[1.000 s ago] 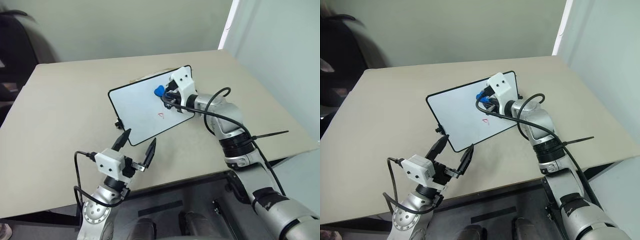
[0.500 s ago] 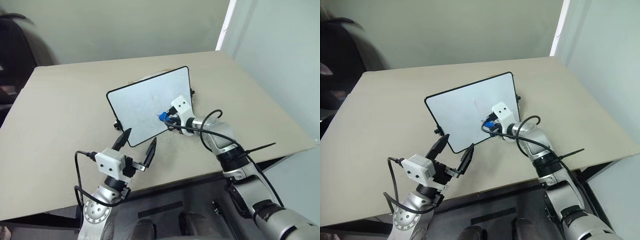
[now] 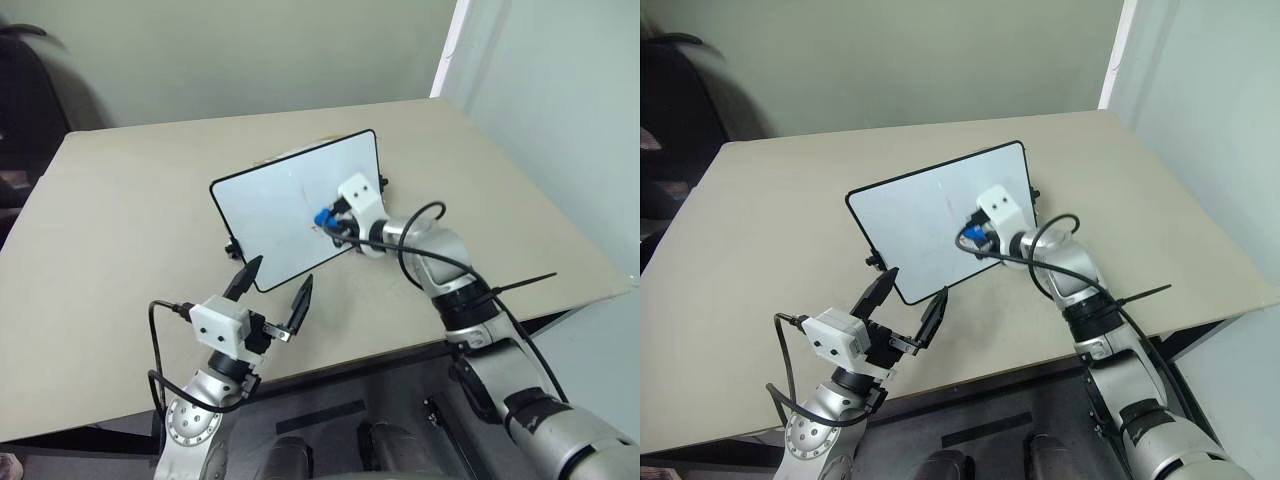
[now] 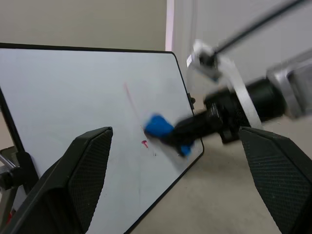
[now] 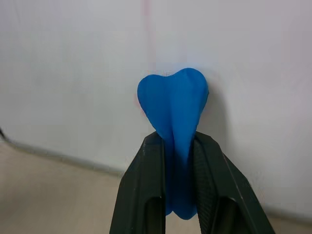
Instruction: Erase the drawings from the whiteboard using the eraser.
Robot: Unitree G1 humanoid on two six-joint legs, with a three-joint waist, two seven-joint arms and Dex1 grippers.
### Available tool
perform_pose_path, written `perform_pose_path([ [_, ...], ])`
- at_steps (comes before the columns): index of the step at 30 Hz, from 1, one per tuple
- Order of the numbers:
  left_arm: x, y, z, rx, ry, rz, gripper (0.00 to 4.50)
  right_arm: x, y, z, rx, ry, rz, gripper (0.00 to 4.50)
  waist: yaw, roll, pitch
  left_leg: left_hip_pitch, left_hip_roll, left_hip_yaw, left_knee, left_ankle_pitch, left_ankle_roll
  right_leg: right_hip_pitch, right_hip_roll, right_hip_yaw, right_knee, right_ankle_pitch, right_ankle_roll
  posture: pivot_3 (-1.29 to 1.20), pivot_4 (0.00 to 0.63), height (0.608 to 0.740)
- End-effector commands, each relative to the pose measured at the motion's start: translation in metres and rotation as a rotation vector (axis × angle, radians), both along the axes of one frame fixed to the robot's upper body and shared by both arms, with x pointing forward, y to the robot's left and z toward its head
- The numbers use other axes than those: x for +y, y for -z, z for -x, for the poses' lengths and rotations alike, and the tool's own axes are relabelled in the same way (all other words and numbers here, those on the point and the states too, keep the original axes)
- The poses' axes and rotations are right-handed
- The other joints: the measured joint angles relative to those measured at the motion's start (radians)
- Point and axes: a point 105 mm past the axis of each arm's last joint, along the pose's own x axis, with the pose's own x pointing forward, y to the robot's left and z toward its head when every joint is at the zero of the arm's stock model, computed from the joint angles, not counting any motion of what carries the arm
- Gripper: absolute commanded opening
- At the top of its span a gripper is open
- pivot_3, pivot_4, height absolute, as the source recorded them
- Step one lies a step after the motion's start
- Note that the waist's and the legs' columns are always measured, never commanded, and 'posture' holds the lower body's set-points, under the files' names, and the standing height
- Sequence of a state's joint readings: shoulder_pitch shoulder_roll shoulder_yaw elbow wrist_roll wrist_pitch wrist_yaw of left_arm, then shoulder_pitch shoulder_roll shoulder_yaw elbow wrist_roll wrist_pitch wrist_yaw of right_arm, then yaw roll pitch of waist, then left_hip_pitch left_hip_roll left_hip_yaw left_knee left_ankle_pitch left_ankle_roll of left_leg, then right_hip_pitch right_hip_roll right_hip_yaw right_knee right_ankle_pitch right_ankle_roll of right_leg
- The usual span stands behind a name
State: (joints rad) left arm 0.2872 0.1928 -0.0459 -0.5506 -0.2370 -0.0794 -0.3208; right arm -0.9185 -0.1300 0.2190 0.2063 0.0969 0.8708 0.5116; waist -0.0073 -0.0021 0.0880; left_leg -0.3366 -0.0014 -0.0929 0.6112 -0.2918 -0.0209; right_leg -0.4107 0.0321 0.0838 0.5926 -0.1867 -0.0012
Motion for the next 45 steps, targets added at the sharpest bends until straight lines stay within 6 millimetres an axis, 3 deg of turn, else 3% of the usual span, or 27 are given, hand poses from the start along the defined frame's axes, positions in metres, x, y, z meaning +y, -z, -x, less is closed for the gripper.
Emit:
perform_pose_path([
  [1,0.0,-0.011,0.003,-0.046,-0.001,0.003,4.5,0.009,-0.029,0.005,-0.079,-0.035,-0.052,0.5,0.001,0.0,0.0,0.0,0.0,0.0,0.0,0.0,0.0,0.0,0.0,0.0,0.0,0.0,0.0,0.0,0.15,0.739],
  [9,0.0,-0.012,0.003,-0.045,-0.005,0.007,4.5,0.012,-0.035,0.006,-0.1,-0.044,-0.054,0.5,0.005,-0.001,-0.001,-0.001,0.0,0.0,0.001,0.0,0.0,-0.001,0.0,0.0,-0.001,0.003,-0.006,0.0,0.15,0.739],
  [16,0.0,-0.013,0.005,-0.05,-0.007,0.01,4.5,0.008,0.022,0.006,0.028,-0.006,0.045,0.5,0.004,-0.001,-0.002,0.004,0.0,0.0,-0.001,-0.001,0.0,0.001,0.0,0.0,0.0,0.0,0.0,0.0,0.15,0.739],
  [23,0.003,-0.014,0.006,-0.053,-0.012,0.007,4.5,0.009,0.05,0.013,0.086,-0.007,0.086,0.5,0.001,0.0,0.0,0.003,0.0,0.0,0.0,-0.002,-0.002,0.002,0.0,0.0,0.0,0.0,0.0,0.0,0.15,0.739],
  [32,0.006,-0.016,0.008,-0.057,-0.015,0.005,4.5,0.006,0.047,0.01,0.073,0.002,0.12,0.5,0.002,0.0,0.0,0.0,0.0,0.0,0.001,-0.002,-0.003,-0.001,0.0,0.0,0.0,0.0,0.0,0.0,0.15,0.739],
  [33,0.006,-0.017,0.009,-0.057,-0.015,0.005,4.5,0.005,0.043,0.008,0.05,0.01,0.12,0.5,0.002,0.0,0.0,0.0,0.0,0.0,0.001,-0.001,-0.002,-0.001,0.0,0.0,0.0,0.0,0.0,0.0,0.15,0.739],
  [36,0.006,-0.017,0.009,-0.057,-0.014,0.007,4.5,0.006,0.003,-0.001,-0.033,0.029,0.002,0.5,0.001,0.0,0.001,0.0,0.0,0.0,0.001,-0.001,-0.001,-0.001,0.0,0.0,0.0,0.0,-0.001,0.0,0.15,0.739],
  [38,0.005,-0.017,0.008,-0.056,-0.013,0.007,4.5,0.004,-0.011,-0.003,-0.058,0.032,-0.02,0.5,0.001,0.0,0.001,-0.002,0.0,0.001,0.0,0.0,-0.001,-0.003,0.0,0.0,0.0,0.001,-0.002,0.0,0.15,0.739],
  [45,0.004,-0.016,0.008,-0.052,-0.008,0.005,4.5,-0.002,-0.012,-0.004,-0.057,0.055,-0.011,0.5,0.002,-0.001,0.001,-0.002,0.0,0.0,0.0,0.0,-0.001,-0.005,0.0,0.0,0.0,0.002,-0.003,0.0,0.15,0.739],
])
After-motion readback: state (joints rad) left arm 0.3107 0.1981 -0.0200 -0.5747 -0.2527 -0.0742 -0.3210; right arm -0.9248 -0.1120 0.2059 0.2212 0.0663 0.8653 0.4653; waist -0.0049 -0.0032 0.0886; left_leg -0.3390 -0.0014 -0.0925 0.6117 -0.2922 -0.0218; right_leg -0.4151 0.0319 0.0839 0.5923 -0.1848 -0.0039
